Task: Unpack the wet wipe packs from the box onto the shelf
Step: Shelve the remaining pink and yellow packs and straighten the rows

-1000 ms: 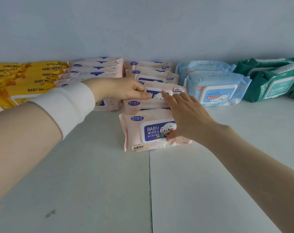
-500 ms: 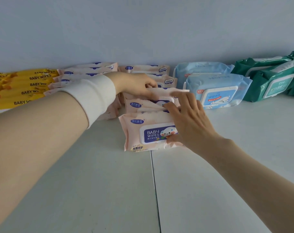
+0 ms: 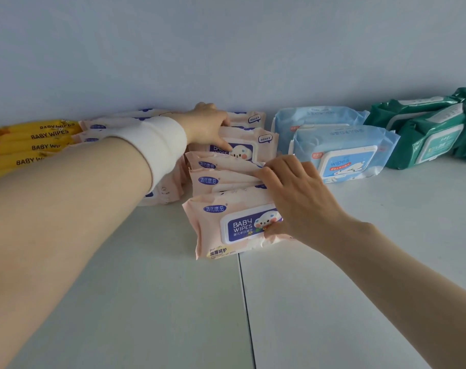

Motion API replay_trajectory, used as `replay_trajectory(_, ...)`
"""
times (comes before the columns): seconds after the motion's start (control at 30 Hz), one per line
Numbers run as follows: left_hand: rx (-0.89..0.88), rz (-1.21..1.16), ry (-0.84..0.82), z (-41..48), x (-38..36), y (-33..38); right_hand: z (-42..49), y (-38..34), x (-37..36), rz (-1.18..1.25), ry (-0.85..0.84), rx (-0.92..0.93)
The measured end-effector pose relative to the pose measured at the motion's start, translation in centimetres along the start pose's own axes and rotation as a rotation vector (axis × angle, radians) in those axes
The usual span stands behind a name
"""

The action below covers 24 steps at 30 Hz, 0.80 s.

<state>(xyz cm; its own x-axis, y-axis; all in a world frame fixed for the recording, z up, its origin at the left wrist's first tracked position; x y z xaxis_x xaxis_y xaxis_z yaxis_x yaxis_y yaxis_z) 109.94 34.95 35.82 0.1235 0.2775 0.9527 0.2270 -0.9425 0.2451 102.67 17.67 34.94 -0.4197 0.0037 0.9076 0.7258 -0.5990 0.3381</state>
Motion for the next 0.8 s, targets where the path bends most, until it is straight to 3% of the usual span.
replay_trajectory(0.2,-0.062,-0.069,-0.142,0.2,-0.7,0.7,0.3,0.2,-0.2,-0.004,0.018,-0.026)
replay_trajectory(0.43,-0.094,-0.117,0.028,0.4,1.1,0.5,3.2,0.3,-0.7,-0.039,0.034,-0.009)
replay_trajectory(0.63,-0.040,-0.299,-0.069,-0.4,1.3,0.9,5.9,1.1,-1.9,-0.009,0.016,0.002)
replay_trajectory(0.8,0.004,-0.116,-0.069,-4.8,0.5,2.0,6.4,1.5,-2.1,0.077,0.030,0.006)
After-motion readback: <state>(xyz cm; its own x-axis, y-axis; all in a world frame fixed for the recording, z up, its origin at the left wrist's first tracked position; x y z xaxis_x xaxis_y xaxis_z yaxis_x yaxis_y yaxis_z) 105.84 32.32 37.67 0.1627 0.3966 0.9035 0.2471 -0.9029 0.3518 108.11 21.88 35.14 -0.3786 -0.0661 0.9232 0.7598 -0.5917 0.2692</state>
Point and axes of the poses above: each hand's wrist, its own z-axis towards the middle knuckle, its own x-axis out of the back of the hand, y = z × x, the point moved 8 cm from there along z, towards the middle knuckle, and after that the axes turned 14 degrees about -z, right-handed, at the moved point
